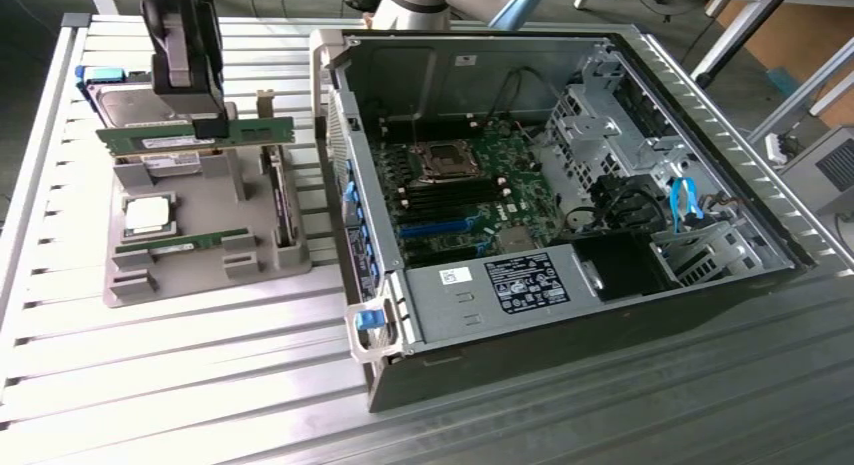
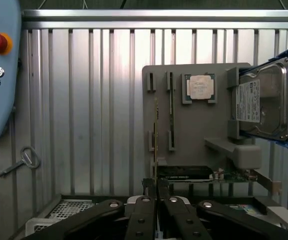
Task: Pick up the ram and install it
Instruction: 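Pick up the ram and move it above insertion slot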
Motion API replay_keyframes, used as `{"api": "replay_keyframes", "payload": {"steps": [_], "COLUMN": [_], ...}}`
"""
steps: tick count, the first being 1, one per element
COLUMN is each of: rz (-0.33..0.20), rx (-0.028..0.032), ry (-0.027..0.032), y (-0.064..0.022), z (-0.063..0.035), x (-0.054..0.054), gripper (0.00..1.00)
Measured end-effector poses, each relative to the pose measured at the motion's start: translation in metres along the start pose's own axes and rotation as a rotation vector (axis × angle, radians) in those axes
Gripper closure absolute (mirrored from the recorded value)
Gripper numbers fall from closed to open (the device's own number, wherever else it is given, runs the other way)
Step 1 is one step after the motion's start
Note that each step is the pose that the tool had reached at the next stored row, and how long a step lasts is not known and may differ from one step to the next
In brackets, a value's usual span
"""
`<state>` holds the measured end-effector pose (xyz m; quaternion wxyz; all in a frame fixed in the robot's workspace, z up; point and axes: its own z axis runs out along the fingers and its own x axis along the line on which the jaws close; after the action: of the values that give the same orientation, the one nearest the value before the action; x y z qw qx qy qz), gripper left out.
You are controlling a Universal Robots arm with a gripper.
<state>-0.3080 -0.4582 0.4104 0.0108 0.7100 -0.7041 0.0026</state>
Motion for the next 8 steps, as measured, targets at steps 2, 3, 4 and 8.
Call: {"api": "replay_keyframes", "payload": {"steps": [2,3,4,8], "rz": [0.000,0.000,0.000,0.000], "rx": [-0.0001,0.0000,-0.0001,0.0000], "ry": [0.0001,0.0001,0.0001,0.0000], "y": [-0.0001,-0.0010,-0.0020,-0.0060], "z": [-0.0001,-0.0001,-0.0001,-0.0001], "x": [0.0000,0.0000,0.0000,0.0001], "gripper": [0.87,0.87,0.87,0.87]}}
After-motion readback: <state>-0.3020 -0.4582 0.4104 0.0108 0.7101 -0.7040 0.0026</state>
